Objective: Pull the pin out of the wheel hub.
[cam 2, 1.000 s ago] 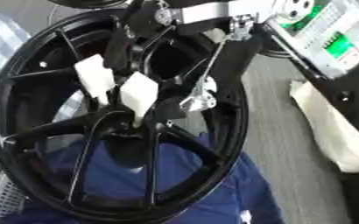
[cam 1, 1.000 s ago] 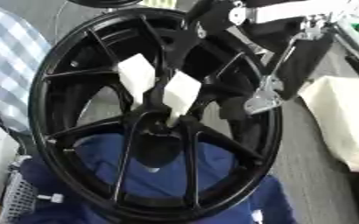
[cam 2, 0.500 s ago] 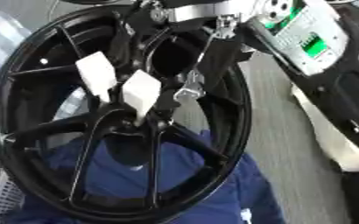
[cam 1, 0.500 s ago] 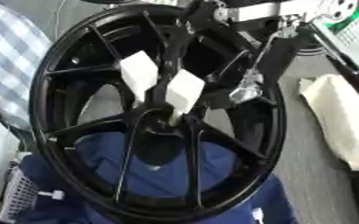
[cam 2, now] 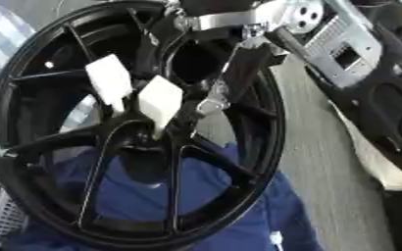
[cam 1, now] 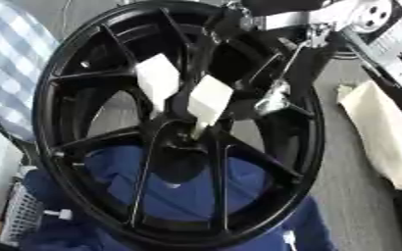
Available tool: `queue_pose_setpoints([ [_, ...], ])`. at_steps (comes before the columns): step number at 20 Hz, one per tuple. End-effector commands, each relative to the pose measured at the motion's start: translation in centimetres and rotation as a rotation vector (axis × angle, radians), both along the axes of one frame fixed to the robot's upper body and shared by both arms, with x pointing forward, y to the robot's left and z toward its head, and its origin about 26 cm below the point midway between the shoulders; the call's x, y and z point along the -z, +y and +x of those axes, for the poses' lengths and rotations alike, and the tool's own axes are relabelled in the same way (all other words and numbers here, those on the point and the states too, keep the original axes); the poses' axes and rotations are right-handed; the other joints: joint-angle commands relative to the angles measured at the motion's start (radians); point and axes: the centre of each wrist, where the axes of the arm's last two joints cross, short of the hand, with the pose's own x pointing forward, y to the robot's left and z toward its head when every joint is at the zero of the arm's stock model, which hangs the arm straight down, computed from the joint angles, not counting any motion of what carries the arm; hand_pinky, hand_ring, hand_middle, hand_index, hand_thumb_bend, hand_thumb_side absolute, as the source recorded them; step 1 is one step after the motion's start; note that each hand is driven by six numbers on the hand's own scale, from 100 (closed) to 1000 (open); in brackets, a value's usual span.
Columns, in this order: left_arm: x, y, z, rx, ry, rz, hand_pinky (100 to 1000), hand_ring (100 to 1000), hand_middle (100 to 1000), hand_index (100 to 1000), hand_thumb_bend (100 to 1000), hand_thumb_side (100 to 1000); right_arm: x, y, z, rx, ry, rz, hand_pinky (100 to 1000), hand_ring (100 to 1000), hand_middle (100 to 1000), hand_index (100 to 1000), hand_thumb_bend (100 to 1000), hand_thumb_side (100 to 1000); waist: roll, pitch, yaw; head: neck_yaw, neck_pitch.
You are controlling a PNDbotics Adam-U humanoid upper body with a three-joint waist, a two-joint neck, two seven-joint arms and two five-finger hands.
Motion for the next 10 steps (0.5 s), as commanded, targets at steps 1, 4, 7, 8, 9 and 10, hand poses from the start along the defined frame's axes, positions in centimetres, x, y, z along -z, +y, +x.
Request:
queue_pose_setpoints([
  [1, -1.0, 0.0, -0.3, -0.001, -0.036, 0.015, 771, 667, 611, 681, 100, 709, -0.6, -0.3, 0.1, -0.096, -0.084, -0.134, 797, 731, 670, 774, 409, 249, 0.006, -0.014, 0.004, -0.005, 0.004],
  [4, -1.0, 0.0, -0.3, 0.000, -0.036, 0.014, 772, 667, 611, 681, 100, 710, -0.2, -0.3, 0.4, -0.088, -0.078, -0.140, 798, 736, 673, 775, 409, 249, 0.004, -0.010, 0.009, -0.006, 0.001],
  [7, -1.1, -0.1, -0.3, 0.000, -0.038, 0.013, 772, 667, 611, 681, 100, 711, 0.1, -0.4, 0.7, -0.082, -0.077, -0.150, 798, 736, 671, 773, 398, 244, 0.002, -0.006, 0.014, -0.007, 0.000],
  [8, -1.1, -0.1, -0.3, 0.001, -0.038, 0.012, 772, 667, 610, 681, 100, 712, 0.2, -0.4, 0.7, -0.080, -0.077, -0.153, 798, 737, 671, 773, 396, 234, 0.002, -0.005, 0.016, -0.008, -0.001],
  [9, -1.1, -0.1, -0.3, 0.001, -0.038, 0.012, 772, 667, 611, 681, 100, 712, 0.4, -0.4, 0.8, -0.078, -0.077, -0.156, 798, 737, 671, 773, 396, 239, 0.001, -0.005, 0.017, -0.008, -0.002],
  [10, -1.1, -0.1, -0.2, 0.001, -0.038, 0.012, 772, 667, 611, 681, 100, 713, 0.5, -0.4, 0.9, -0.077, -0.077, -0.159, 797, 737, 671, 773, 393, 239, 0.001, -0.004, 0.018, -0.008, -0.002],
])
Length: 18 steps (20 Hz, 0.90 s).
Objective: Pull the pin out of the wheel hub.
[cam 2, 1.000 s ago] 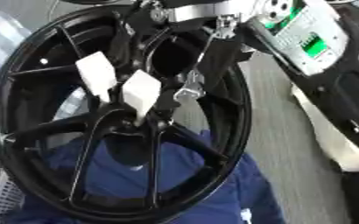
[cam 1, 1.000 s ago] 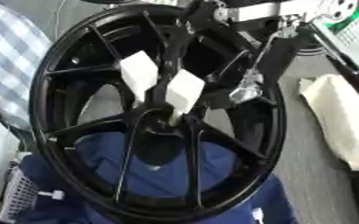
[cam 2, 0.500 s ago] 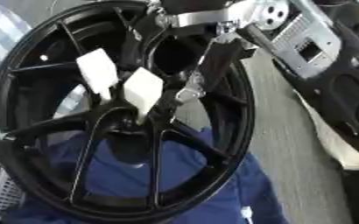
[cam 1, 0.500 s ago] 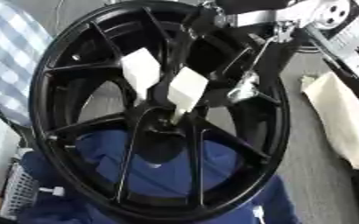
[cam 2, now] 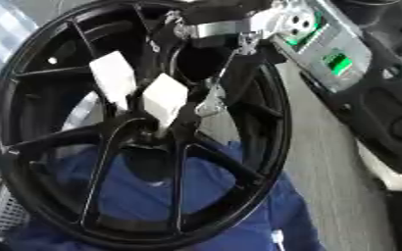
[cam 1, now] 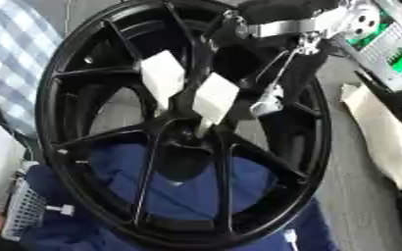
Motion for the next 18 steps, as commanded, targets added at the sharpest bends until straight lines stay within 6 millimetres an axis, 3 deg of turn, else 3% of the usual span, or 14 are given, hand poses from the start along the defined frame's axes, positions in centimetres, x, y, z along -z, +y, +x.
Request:
queue_pose_setpoints([
  [1, -1.00, -0.04, -0.28, 0.000, -0.035, 0.012, 772, 667, 611, 681, 100, 713, -0.59, -0.29, 0.05, -0.105, -0.093, -0.153, 797, 737, 671, 772, 393, 236, 0.007, -0.015, 0.002, -0.003, -0.002],
  [7, -1.03, -0.06, -0.27, -0.002, -0.036, 0.010, 772, 667, 611, 681, 100, 714, -0.26, -0.26, 0.23, -0.103, -0.091, -0.163, 792, 727, 645, 753, 363, 199, 0.006, -0.012, 0.003, -0.003, -0.003],
  [18, -1.02, -0.08, -0.26, -0.002, -0.034, 0.009, 772, 669, 611, 681, 100, 714, -0.29, 0.07, 0.04, -0.111, -0.036, -0.134, 765, 680, 499, 620, 186, 102, 0.007, -0.015, -0.001, 0.000, 0.000],
])
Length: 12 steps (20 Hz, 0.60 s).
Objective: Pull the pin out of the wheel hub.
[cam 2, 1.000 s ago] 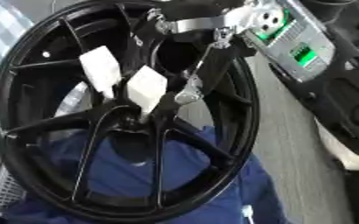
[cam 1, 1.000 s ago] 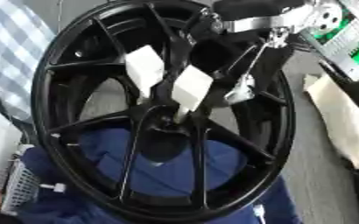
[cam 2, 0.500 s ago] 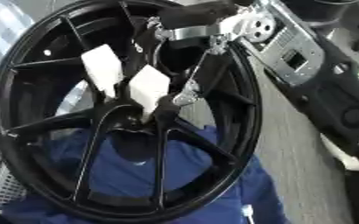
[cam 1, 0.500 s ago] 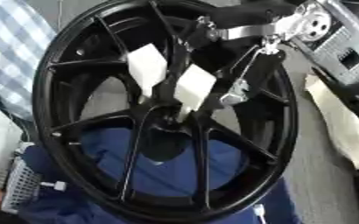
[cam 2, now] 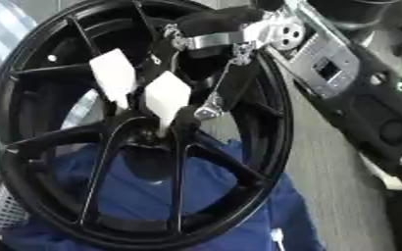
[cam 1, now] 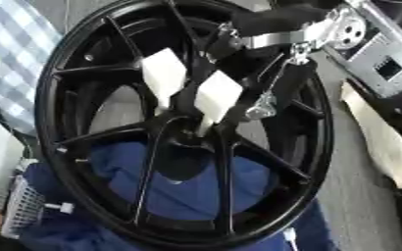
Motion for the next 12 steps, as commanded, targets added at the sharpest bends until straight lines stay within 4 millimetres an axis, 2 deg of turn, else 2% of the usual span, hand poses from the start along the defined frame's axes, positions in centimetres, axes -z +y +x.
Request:
queue_pose_setpoints([
  [1, -1.0, 0.1, -0.3, -0.001, -0.033, 0.017, 773, 669, 611, 681, 100, 714, -1.0, -0.1, -0.3, -0.116, -0.063, -0.115, 763, 674, 481, 600, 165, 100, 0.009, -0.021, -0.002, 0.003, 0.002],
  [4, -1.0, 0.1, -0.3, -0.002, -0.030, 0.018, 774, 670, 612, 681, 100, 716, -1.1, 0.0, -0.4, -0.116, -0.037, -0.103, 751, 645, 420, 543, 135, 100, 0.009, -0.022, -0.003, 0.003, 0.003],
  [8, -1.0, 0.1, -0.3, -0.004, -0.029, 0.021, 775, 671, 612, 682, 100, 714, -1.5, 0.3, -0.4, -0.101, 0.013, -0.080, 732, 615, 359, 489, 160, 100, 0.009, -0.026, -0.006, 0.001, 0.005],
  [12, -1.0, 0.2, -0.4, -0.008, -0.029, 0.022, 775, 671, 613, 682, 100, 713, -2.7, -0.1, -0.8, -0.081, 0.028, -0.054, 702, 574, 309, 444, 185, 194, 0.010, -0.030, -0.009, -0.003, 0.006],
])
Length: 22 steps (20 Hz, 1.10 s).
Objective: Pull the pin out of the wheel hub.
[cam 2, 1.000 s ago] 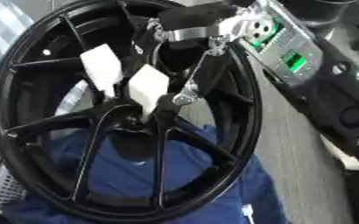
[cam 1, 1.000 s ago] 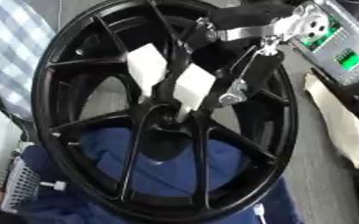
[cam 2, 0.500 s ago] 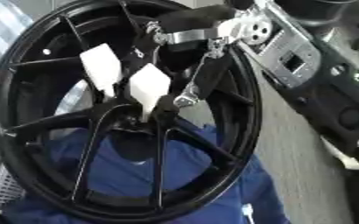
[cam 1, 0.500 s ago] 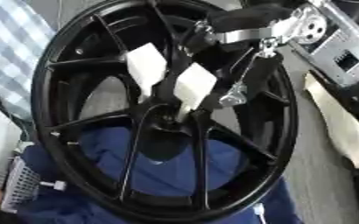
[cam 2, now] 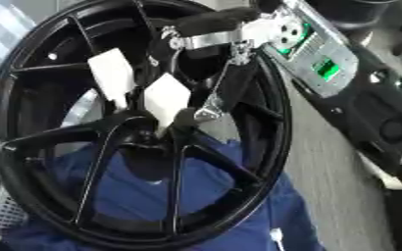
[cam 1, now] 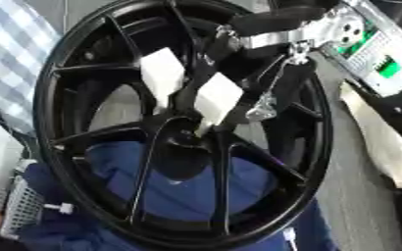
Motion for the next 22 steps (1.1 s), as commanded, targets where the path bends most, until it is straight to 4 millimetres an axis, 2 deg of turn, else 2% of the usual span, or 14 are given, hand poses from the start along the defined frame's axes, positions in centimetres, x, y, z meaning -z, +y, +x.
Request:
queue_pose_setpoints([
  [1, -0.9, 0.2, -0.4, -0.008, -0.031, 0.019, 775, 671, 612, 682, 100, 713, -2.4, -0.7, -0.8, -0.061, -0.062, -0.036, 697, 569, 305, 439, 186, 208, 0.010, -0.030, -0.004, -0.003, 0.007],
  [6, -0.9, 0.3, -0.4, -0.013, -0.030, 0.018, 775, 671, 613, 682, 100, 711, -4.4, -0.9, -1.7, -0.052, -0.049, 0.016, 682, 554, 296, 428, 185, 263, 0.012, -0.036, -0.011, -0.002, 0.013],
  [10, -0.8, 0.4, -0.5, -0.019, -0.027, 0.016, 775, 671, 613, 682, 100, 709, -6.1, -1.4, -2.4, -0.050, -0.017, 0.072, 675, 545, 287, 423, 149, 246, 0.015, -0.044, -0.020, 0.003, 0.019],
  [13, -0.7, 0.5, -0.5, -0.023, -0.022, 0.015, 775, 671, 612, 683, 100, 706, -7.5, -2.9, -2.8, -0.028, 0.053, 0.141, 671, 536, 278, 418, 103, 211, 0.020, -0.052, -0.033, 0.009, 0.021],
  [17, -0.5, 0.8, -0.6, -0.039, -0.021, 0.011, 775, 670, 612, 683, 100, 703, -9.1, -7.4, -3.9, 0.037, 0.149, 0.283, 667, 529, 272, 415, 100, 175, 0.027, -0.058, -0.054, 0.023, 0.019],
  [19, -0.5, 0.9, -0.7, -0.048, -0.025, 0.010, 776, 670, 611, 683, 100, 700, -9.4, -11.0, -4.9, 0.100, 0.170, 0.378, 669, 528, 272, 416, 100, 151, 0.033, -0.057, -0.065, 0.037, 0.016],
  [22, -0.5, 1.2, -0.8, -0.065, -0.035, 0.006, 775, 670, 611, 683, 100, 699, -8.5, -17.6, -7.0, 0.261, 0.151, 0.547, 672, 530, 279, 423, 100, 134, 0.047, -0.051, -0.083, 0.056, 0.007],
])
